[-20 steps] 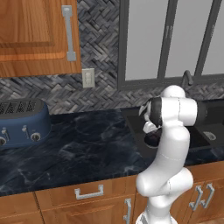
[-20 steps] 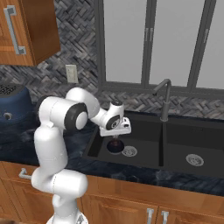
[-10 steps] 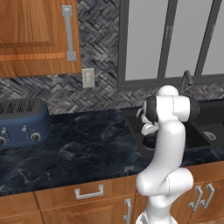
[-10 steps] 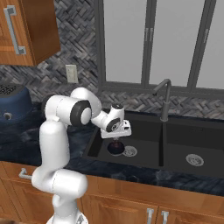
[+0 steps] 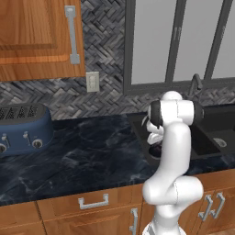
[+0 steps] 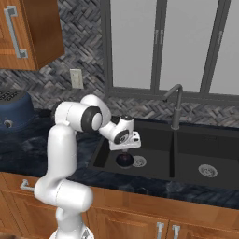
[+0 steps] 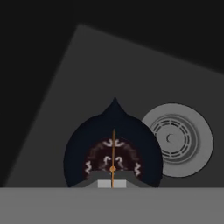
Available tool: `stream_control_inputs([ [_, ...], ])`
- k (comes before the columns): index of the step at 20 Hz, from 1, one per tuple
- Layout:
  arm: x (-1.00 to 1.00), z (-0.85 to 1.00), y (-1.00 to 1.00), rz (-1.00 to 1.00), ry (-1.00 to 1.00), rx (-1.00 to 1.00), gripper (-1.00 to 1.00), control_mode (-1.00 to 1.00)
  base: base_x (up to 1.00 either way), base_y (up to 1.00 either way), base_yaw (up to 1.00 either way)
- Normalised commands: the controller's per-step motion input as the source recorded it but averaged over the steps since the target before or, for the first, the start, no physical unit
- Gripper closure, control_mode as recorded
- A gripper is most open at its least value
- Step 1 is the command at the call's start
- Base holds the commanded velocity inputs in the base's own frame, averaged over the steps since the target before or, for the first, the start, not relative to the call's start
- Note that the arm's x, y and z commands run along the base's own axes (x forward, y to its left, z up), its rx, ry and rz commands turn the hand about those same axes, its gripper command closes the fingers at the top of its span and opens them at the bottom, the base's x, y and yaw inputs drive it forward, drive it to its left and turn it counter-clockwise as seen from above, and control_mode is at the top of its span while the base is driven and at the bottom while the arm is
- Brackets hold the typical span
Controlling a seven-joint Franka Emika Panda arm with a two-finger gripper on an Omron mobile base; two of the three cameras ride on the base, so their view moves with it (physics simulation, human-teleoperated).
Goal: Place the teapot in the left basin and the bowl in the right basin of the sink.
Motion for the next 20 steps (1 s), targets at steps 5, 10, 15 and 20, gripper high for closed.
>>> stream_control_inputs([
  [5, 0.16, -0.24, -0.05, -0.01, 0.0, 0.0, 1.0, -1.0, 0.0, 0.0, 0.0],
  [10, 0.14, -0.24, -0.03, -0.01, 0.0, 0.0, 1.0, -1.0, 0.0, 0.0, 0.0],
  [15, 0.09, -0.22, -0.02, -0.02, 0.0, 0.0, 1.0, -1.0, 0.0, 0.0, 0.0],
  [20, 0.0, -0.16, 0.0, -0.03, 0.0, 0.0, 1.0, -1.0, 0.0, 0.0, 0.0],
])
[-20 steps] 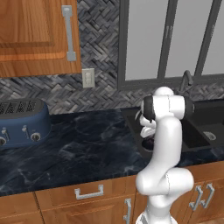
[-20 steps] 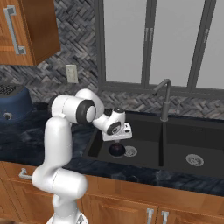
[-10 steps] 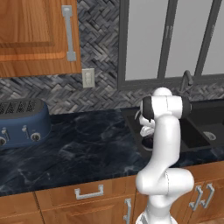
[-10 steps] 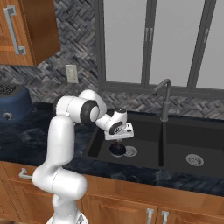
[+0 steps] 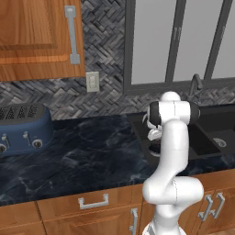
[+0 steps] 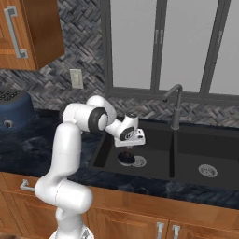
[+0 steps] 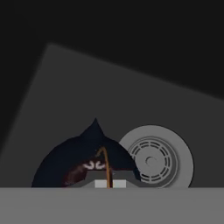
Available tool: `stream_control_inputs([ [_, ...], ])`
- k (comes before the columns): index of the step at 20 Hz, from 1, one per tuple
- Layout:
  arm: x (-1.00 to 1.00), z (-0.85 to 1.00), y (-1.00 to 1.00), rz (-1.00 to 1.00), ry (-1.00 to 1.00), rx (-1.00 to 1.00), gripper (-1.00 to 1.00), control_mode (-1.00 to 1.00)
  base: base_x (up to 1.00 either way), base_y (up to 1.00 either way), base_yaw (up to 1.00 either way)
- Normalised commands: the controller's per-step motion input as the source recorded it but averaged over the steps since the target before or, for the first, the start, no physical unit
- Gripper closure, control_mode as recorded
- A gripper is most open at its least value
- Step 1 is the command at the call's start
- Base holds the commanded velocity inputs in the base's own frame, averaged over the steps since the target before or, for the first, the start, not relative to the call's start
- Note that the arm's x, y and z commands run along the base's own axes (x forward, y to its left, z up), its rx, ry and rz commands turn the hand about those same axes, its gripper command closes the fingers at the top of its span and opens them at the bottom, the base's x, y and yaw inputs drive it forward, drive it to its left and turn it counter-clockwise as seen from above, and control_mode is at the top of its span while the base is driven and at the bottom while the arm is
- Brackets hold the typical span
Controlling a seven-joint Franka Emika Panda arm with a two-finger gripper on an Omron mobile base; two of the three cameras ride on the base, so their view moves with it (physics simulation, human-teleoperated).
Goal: Place the teapot in the left basin and the bowl in the right basin of the sink.
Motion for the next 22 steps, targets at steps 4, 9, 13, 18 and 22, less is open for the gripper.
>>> stream_control_inputs([
  [4, -0.14, -0.14, 0.0, -0.05, 0.0, 0.0, 1.0, -1.0, 0.0, 0.0, 0.0],
  [9, -0.2, -0.14, 0.04, -0.06, 0.0, 0.0, -1.0, -1.0, 0.0, 0.0, 0.0],
  [13, -0.2, -0.11, 0.03, -0.06, 0.0, 0.0, -1.0, -1.0, 0.0, 0.0, 0.0],
  [18, -0.1, 0.06, 0.03, -0.03, 0.0, 0.0, -1.0, -1.0, 0.0, 0.0, 0.0],
  [22, -0.09, 0.27, 0.04, -0.03, -0.02, 0.0, -1.0, -1.0, 0.0, 0.0, 0.0],
])
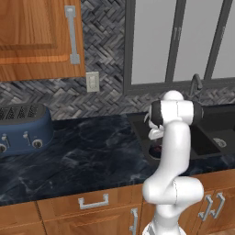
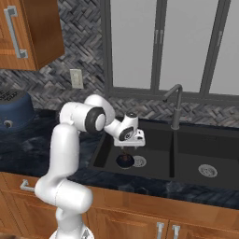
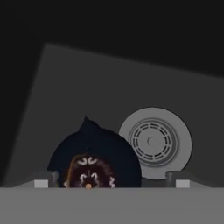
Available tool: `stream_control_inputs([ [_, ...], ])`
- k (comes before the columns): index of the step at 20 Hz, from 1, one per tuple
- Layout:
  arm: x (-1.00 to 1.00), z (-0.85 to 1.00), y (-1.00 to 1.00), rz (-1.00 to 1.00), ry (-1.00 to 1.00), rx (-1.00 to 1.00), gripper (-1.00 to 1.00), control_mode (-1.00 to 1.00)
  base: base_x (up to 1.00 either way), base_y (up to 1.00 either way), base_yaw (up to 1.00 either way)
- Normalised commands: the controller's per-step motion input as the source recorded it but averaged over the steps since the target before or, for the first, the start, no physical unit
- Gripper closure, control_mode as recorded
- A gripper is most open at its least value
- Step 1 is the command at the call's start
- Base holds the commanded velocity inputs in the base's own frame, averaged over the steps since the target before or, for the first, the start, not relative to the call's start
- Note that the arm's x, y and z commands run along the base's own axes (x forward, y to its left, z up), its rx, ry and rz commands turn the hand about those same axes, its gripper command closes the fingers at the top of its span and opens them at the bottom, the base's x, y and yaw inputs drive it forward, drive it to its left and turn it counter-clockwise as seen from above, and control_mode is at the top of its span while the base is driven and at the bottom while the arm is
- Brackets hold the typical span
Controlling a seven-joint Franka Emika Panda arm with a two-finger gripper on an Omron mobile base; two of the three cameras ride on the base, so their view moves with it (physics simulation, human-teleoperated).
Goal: Place the teapot in the left basin and the bowl in the right basin of the sink.
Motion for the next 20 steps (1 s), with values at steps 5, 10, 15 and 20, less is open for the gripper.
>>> stream_control_inputs([
  [5, -0.17, 0.33, 0.14, -0.06, 0.0, 0.0, -1.0, -1.0, 0.0, 0.0, 0.0],
  [10, -0.16, 0.49, 0.01, -0.01, 0.0, 0.0, -1.0, -1.0, 0.0, 0.0, 0.0],
  [15, -0.3, 0.45, 0.0, -0.08, 0.0, 0.0, -1.0, -1.0, 0.0, 0.0, 0.0],
  [20, -0.36, 0.42, 0.0, -0.1, 0.0, 0.0, -1.0, -1.0, 0.0, 0.0, 0.0],
])
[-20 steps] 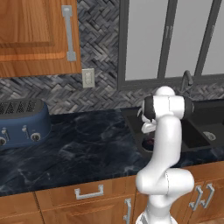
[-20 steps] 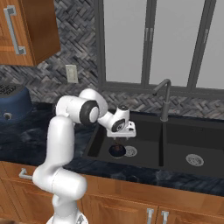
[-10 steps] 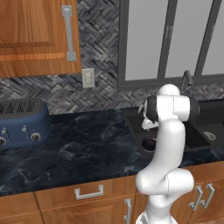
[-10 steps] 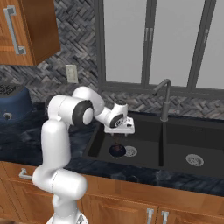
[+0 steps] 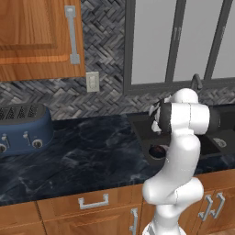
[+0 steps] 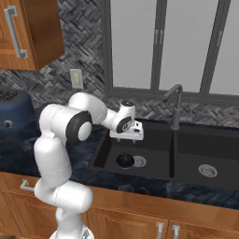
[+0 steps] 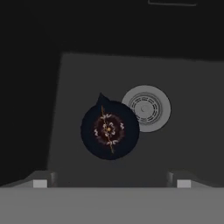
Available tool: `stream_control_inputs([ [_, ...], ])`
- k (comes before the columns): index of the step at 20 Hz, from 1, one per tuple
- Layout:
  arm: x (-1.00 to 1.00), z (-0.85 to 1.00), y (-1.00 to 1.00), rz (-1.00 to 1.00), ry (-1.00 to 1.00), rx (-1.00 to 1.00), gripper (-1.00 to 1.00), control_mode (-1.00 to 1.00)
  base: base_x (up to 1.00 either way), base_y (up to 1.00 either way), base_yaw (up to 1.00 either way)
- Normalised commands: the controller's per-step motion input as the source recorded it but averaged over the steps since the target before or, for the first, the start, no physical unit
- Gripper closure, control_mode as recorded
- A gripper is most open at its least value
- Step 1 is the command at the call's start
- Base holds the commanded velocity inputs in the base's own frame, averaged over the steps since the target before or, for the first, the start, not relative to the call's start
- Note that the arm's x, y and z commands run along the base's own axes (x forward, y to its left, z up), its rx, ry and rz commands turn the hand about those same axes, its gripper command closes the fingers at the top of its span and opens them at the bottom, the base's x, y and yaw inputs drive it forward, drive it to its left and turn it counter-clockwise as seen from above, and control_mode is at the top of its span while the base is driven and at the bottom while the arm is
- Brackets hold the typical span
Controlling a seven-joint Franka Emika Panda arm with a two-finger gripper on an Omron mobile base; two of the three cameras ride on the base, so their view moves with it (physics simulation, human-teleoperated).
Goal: Place the teapot in the left basin and the bowl in the right basin of the sink.
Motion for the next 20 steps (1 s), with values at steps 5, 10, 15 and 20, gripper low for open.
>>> stream_control_inputs([
  [5, -0.42, 0.42, 0.05, -0.05, -0.01, 0.0, -1.0, -1.0, 0.0, 0.0, 0.0],
  [10, -0.44, 0.42, 0.06, -0.01, -0.09, 0.0, -1.0, -1.0, 0.0, 0.0, 0.0],
  [15, -0.45, 0.38, 0.06, -0.01, -0.13, 0.0, -1.0, -1.0, 0.0, 0.0, 0.0],
  [20, -0.44, 0.3, 0.07, -0.01, -0.2, -0.02, -1.0, -1.0, 0.0, 0.0, 0.0],
])
